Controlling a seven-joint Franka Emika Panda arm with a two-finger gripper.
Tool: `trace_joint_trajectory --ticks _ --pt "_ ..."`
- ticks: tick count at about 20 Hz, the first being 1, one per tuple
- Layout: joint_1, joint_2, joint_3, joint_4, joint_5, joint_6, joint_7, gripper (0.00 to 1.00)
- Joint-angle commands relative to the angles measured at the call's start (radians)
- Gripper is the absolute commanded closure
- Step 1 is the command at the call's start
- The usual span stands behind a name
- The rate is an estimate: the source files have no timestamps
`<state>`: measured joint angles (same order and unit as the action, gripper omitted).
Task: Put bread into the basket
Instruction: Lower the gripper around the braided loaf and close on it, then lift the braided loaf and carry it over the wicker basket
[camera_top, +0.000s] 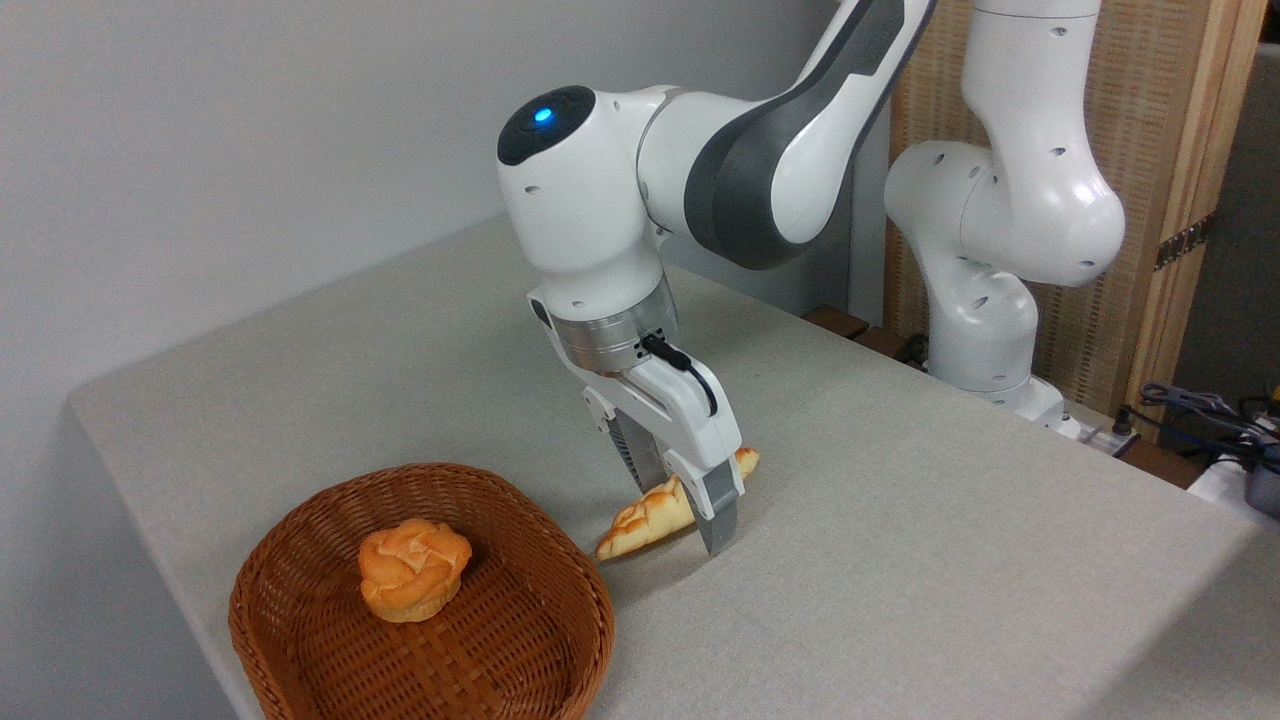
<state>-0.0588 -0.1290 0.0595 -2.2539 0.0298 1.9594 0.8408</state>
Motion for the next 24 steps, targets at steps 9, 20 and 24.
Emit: trace_joint_trajectory --ticks 9,20,24 --pt "-0.003 0.008 0.005 0.081 -0.004 -0.066 0.012 0.73" --pt "0.002 0.296 0.013 0.644 -0.066 -0.206 0.006 0.73" --pt "0.005 0.463 0.016 0.827 -0.080 -0.163 0.015 0.71"
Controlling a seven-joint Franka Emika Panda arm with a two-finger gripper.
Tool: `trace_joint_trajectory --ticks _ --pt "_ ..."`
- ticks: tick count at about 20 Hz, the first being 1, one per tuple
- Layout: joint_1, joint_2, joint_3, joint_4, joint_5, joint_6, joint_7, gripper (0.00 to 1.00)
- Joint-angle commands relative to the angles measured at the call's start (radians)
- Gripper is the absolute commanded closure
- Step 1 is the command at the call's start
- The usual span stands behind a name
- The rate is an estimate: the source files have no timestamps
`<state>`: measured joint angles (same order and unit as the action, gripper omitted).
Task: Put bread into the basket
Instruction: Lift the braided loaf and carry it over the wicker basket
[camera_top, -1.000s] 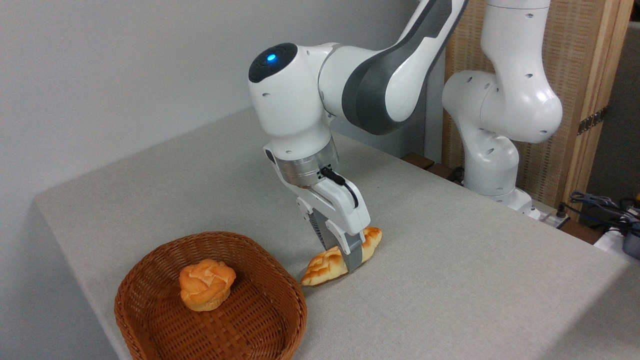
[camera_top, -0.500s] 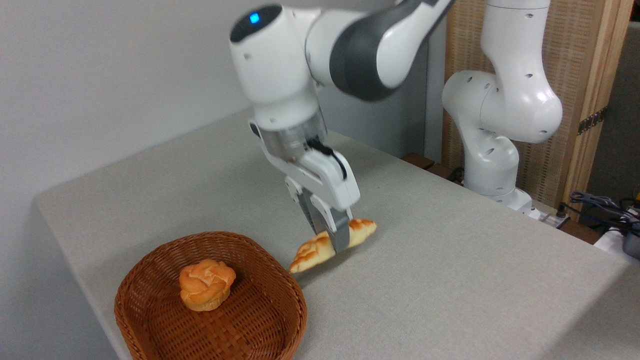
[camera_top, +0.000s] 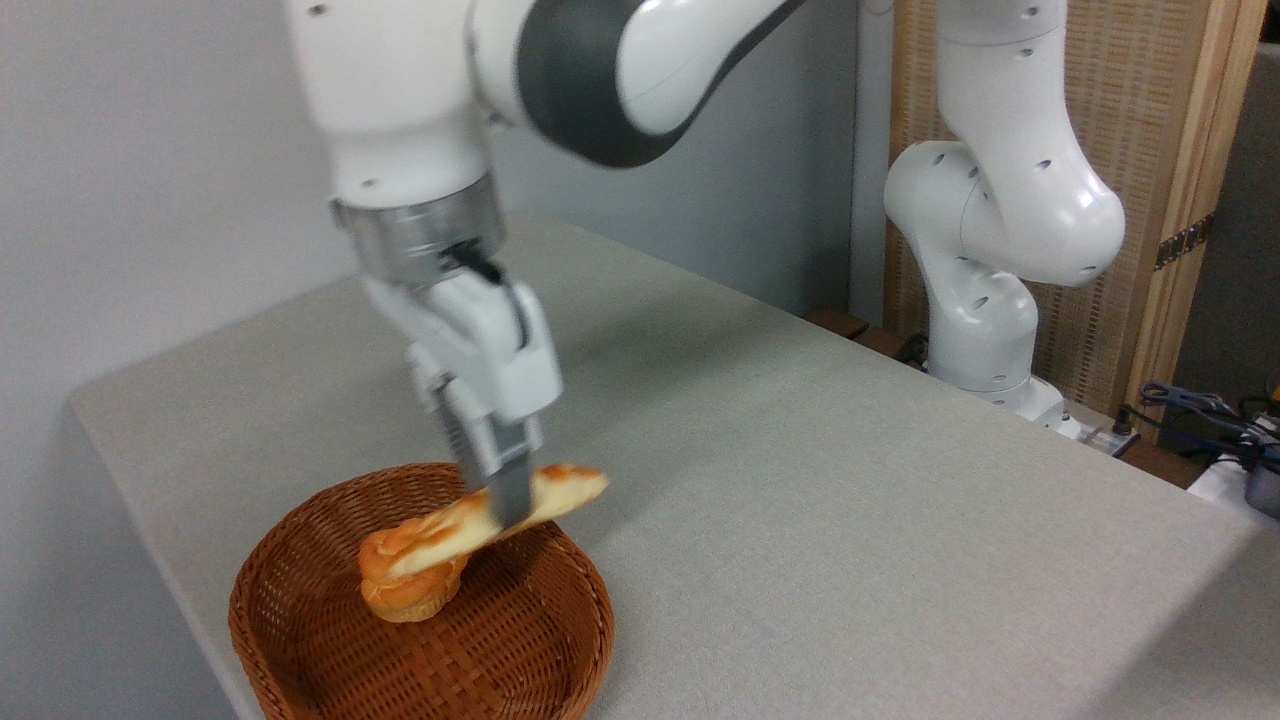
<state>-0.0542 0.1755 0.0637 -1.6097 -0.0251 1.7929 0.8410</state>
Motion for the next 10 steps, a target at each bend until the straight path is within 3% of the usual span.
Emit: trace_joint_trajectory --ticks 1,2,3,4,10 --pt "0.000 0.182 0.010 0.197 -0.024 0.019 0.015 0.70" --pt "0.000 0.196 0.010 0.206 -0.024 0.041 0.020 0.62" --pt "0.000 0.205 0.010 0.205 -0.022 0.074 0.041 0.41" --pt "0.000 0.210 0.010 0.201 -0.016 0.091 0.059 0.00" --pt "0.002 0.188 0.010 0.195 -0.013 0.056 0.059 0.00"
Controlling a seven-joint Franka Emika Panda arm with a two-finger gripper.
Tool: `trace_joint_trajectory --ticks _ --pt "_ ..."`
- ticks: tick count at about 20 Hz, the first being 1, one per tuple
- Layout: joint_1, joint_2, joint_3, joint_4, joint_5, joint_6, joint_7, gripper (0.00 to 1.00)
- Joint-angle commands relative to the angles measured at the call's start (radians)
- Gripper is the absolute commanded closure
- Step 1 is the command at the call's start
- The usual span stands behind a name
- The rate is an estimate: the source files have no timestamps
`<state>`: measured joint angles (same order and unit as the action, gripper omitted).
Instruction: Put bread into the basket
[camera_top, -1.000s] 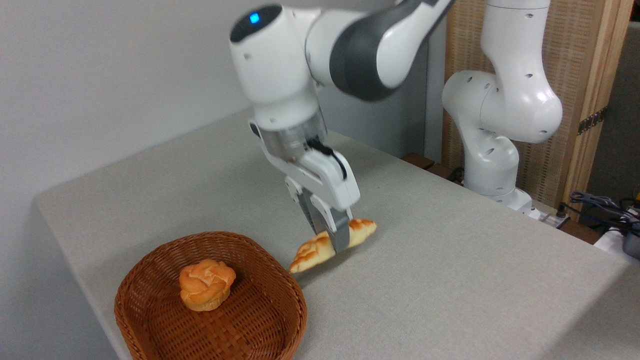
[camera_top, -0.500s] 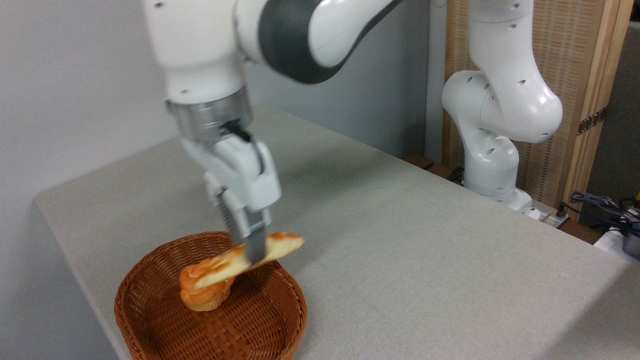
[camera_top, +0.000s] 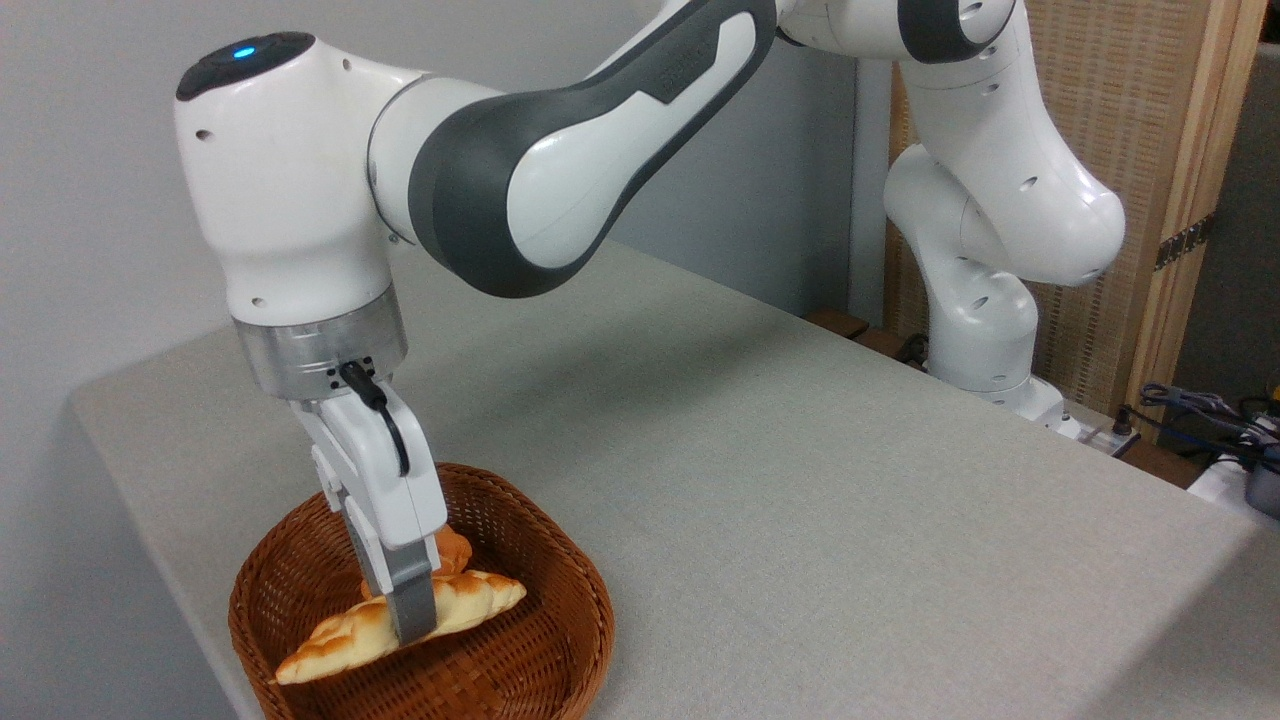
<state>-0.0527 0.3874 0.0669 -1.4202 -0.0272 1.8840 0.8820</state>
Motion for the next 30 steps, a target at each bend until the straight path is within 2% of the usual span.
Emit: trace_joint_trajectory --ticks 1,12,13,14,17,19,22,24,30 --pt "0.001 -0.027 0.007 0.006 -0.011 -0.046 0.015 0.00" --pt "0.002 -0.047 -0.001 -0.006 -0.010 -0.069 0.018 0.00" --pt "0.007 -0.065 -0.002 -0.006 -0.010 -0.088 0.017 0.00" --pt "0.029 -0.079 -0.012 -0.006 -0.010 -0.114 0.011 0.00" --pt "0.092 -0.168 -0.091 -0.022 0.006 -0.213 -0.006 0.00" --pt "0.094 -0.255 -0.108 -0.093 0.015 -0.273 -0.006 0.00" --pt "0.094 -0.356 -0.136 -0.206 0.016 -0.270 -0.027 0.00" --pt "0.094 -0.384 -0.145 -0.246 0.016 -0.270 -0.035 0.00" --pt "0.094 -0.392 -0.148 -0.249 0.029 -0.273 -0.032 0.00"
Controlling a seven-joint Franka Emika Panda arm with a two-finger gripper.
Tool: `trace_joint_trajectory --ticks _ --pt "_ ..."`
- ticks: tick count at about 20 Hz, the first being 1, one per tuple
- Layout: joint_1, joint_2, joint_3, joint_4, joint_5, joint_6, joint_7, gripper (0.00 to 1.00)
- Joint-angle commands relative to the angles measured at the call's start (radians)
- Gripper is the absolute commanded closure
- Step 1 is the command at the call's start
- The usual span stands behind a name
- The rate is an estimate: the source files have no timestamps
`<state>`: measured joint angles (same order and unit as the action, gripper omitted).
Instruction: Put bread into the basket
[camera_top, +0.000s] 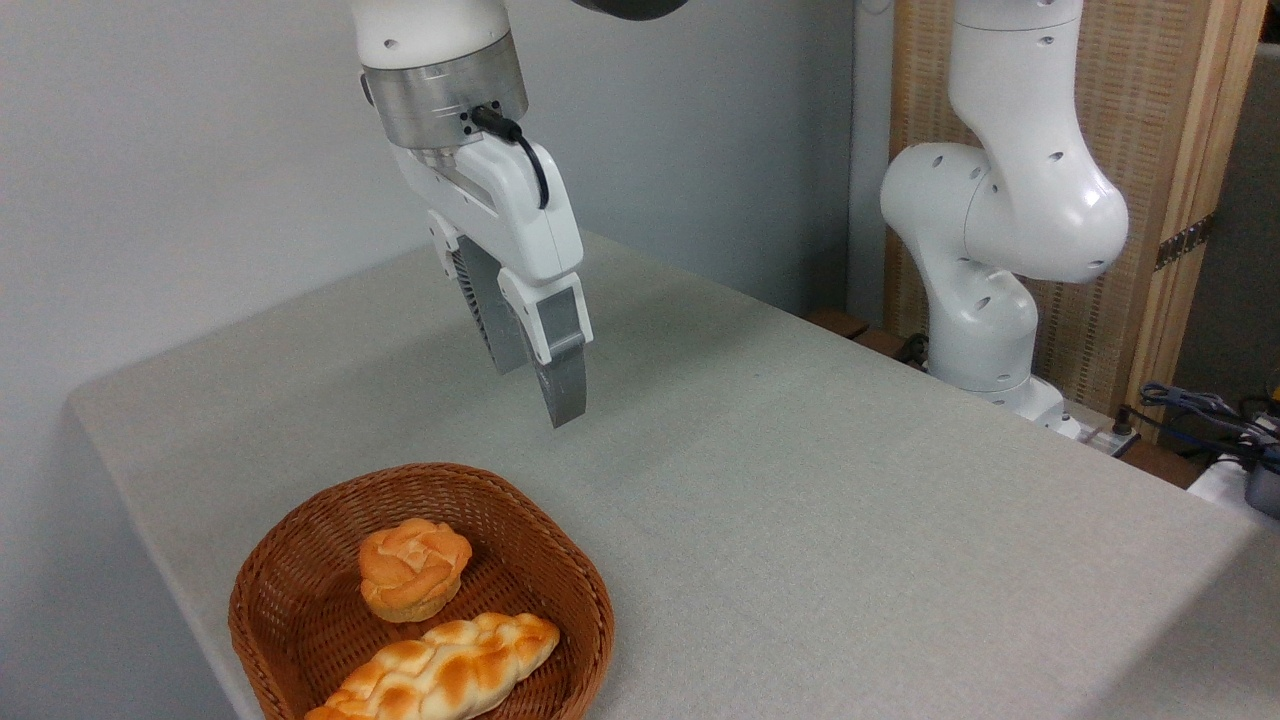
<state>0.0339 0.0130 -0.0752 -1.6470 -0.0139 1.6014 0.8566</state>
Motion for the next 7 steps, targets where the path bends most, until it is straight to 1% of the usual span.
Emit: trace_joint_trajectory --ticks 1,7 --pt "0.008 -0.018 -0.003 -0.022 0.015 0.006 -0.004 0.00" --pt "0.008 -0.033 0.005 -0.016 0.012 0.018 -0.010 0.00"
